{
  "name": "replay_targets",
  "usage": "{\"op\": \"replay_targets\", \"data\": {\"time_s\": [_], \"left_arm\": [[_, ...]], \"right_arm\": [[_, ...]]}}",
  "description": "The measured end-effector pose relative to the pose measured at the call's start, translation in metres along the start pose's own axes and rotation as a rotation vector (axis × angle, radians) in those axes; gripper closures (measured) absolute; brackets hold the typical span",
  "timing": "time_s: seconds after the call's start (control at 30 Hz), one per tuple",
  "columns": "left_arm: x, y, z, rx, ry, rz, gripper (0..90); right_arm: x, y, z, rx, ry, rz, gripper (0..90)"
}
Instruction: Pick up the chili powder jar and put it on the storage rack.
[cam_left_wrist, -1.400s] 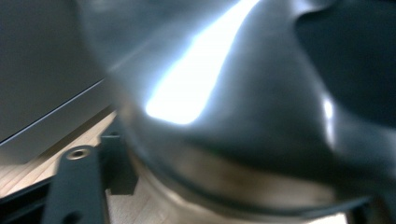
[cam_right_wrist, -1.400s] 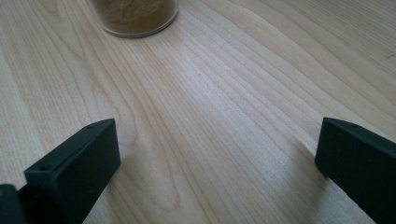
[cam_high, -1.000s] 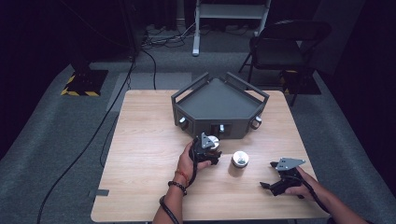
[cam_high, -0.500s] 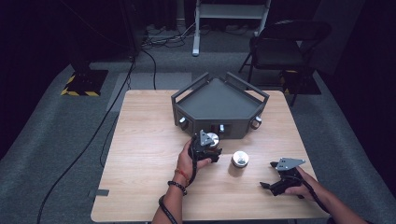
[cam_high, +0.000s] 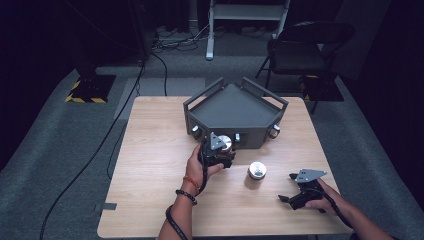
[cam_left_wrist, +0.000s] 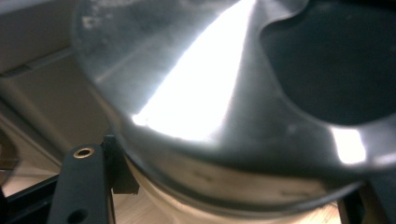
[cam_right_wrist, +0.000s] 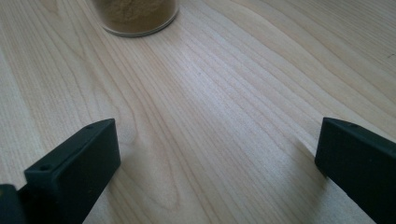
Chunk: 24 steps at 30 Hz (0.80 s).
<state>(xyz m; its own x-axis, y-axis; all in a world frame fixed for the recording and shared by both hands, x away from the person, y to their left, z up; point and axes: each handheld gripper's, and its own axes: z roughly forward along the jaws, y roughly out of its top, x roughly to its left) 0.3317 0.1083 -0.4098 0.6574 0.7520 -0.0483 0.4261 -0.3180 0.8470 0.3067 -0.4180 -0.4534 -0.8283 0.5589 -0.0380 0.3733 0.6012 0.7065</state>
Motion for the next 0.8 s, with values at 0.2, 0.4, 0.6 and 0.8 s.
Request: {"op": "replay_targets", "data": {"time_s": [0.2,0.4,0.6,0.8], "left_arm": [[0.003,0.009,-0.011,-0.008,0.009,0.003,31.2],[0.006,0.018,-0.020,-0.021,0.003,0.014,31.2],[0.008,0.031,-0.030,-0.043,0.002,0.019,31.2],[0.009,0.041,-0.036,-0.055,0.006,0.025,31.2]], "right_arm": [[0.000,0.000,0.000,-0.001,0.000,0.000,0.0],[0.000,0.000,0.000,-0.001,0.001,-0.001,0.0],[0.000,0.000,0.000,-0.002,0.001,-0.001,0.0],[0.000,0.000,0.000,-0.002,0.001,-0.001,0.0]]}}
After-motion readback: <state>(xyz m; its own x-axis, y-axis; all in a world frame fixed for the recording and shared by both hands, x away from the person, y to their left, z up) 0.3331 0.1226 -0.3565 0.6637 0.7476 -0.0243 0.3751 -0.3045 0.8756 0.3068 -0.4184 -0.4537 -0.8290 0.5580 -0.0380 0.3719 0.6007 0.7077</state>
